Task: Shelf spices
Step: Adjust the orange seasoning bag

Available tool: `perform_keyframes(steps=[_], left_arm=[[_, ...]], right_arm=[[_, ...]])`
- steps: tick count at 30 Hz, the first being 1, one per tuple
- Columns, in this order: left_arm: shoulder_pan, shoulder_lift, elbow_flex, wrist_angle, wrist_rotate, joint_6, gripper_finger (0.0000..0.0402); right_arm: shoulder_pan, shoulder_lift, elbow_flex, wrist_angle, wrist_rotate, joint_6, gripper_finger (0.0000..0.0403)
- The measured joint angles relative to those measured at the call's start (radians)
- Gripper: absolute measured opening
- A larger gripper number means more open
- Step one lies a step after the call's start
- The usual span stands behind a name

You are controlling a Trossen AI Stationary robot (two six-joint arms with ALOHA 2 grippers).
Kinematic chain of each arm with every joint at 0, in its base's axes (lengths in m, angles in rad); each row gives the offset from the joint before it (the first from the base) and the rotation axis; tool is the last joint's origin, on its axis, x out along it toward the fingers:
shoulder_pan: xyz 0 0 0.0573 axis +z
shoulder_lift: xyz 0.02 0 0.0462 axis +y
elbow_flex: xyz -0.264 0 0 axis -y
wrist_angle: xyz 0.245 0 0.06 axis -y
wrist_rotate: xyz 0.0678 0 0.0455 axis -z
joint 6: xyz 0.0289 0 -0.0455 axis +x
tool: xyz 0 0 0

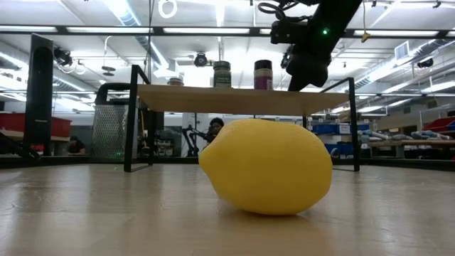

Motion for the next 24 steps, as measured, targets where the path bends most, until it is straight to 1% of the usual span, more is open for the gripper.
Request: perform_keyframes(steps=[6, 15, 21, 24], left_arm=[[0.0, 0.0, 0.0, 0.0, 0.0, -0.001, 0.0004], [0.0, 0.0, 0.0, 0.0, 0.0, -0.002, 0.0004], [0.0, 0.0, 0.0, 0.0, 0.0, -0.002, 0.0004], [0.0, 0.0, 0.0, 0.0, 0.0, -0.002, 0.0004]], right_arm=[[0.002, 0.0, 0.0, -0.073, 0.028, 0.113, 0.0], [0.03, 0.0, 0.0, -0.189, 0.111, 0.263, 0.0], [0.053, 0.0, 0.0, -0.25, 0.201, 0.356, 0.0], [0.051, 0.0, 0.0, -0.298, 0.211, 0.42, 0.0]])
